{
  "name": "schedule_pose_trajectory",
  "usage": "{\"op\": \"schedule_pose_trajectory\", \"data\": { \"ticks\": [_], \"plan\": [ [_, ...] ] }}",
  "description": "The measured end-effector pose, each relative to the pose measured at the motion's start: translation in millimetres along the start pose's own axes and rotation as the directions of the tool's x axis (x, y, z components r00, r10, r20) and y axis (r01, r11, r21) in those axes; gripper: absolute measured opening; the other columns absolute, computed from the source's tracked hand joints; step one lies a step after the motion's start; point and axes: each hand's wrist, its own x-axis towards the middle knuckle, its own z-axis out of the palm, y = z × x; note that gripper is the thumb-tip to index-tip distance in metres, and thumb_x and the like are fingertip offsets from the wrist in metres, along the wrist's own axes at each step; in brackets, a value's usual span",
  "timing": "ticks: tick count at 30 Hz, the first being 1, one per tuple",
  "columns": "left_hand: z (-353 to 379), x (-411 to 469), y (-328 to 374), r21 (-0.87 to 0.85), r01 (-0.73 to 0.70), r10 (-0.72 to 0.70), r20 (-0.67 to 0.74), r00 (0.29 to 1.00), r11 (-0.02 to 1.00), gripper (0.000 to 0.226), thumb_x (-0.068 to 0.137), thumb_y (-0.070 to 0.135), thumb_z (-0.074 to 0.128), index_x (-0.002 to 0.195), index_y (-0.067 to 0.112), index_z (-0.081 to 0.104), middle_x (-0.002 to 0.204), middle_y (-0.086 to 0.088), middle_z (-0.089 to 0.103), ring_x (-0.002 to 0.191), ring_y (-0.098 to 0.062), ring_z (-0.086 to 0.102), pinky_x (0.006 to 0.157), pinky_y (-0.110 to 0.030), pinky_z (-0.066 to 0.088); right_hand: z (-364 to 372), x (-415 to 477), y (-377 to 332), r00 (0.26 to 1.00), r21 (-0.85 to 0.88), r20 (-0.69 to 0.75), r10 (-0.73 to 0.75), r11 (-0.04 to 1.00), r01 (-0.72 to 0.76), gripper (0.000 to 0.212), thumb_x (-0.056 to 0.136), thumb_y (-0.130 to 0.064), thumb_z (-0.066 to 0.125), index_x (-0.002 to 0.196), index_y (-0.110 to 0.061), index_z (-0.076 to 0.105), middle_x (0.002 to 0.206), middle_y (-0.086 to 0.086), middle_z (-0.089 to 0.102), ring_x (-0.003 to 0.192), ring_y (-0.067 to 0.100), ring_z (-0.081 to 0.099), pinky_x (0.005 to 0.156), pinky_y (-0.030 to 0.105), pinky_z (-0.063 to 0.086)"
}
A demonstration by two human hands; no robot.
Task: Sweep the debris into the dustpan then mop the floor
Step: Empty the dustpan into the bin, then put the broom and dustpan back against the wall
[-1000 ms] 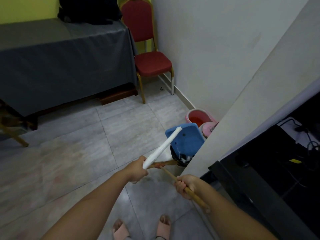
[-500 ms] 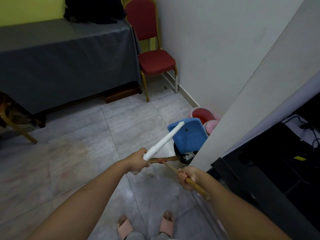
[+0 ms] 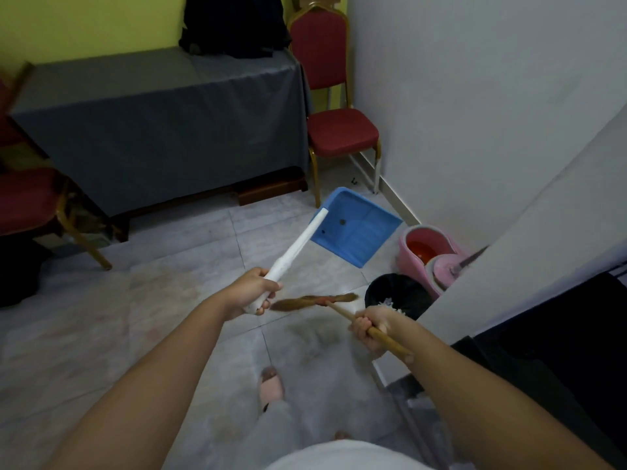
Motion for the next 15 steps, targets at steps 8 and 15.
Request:
{"op": "schedule_pose_trajectory", "data": {
  "ticks": [8, 15],
  "plan": [
    [-84, 67, 35, 0.098, 0.111, -0.099, -0.117, 0.988, 0.989, 0.035, 0.090, 0.015, 0.061, 0.121, 0.009, 0.047, 0.079, -0.009, 0.055, 0.053, -0.013, 0.048, 0.044, -0.021, 0.043, 71, 32, -96, 0.998, -0.001, -0.028, -0.049, 0.999, 0.049, 0.053, 0.104, -0.025, 0.038, 0.057, -0.006, 0.053, 0.039, 0.001, 0.035, 0.021, 0.009, 0.032, 0.033, 0.007, 0.020],
    [-146, 155, 70, 0.268, 0.262, -0.233, -0.138, 0.963, 0.927, 0.039, 0.088, 0.016, 0.062, 0.123, 0.008, 0.044, 0.080, -0.008, 0.057, 0.059, -0.013, 0.053, 0.043, -0.019, 0.047, 150, 35, -193, 0.988, 0.000, 0.011, -0.156, 0.988, 0.156, 0.030, 0.104, -0.015, 0.039, 0.079, -0.007, 0.055, 0.037, 0.000, 0.038, 0.021, 0.006, 0.034, 0.025, 0.009, 0.029]
  ]
}}
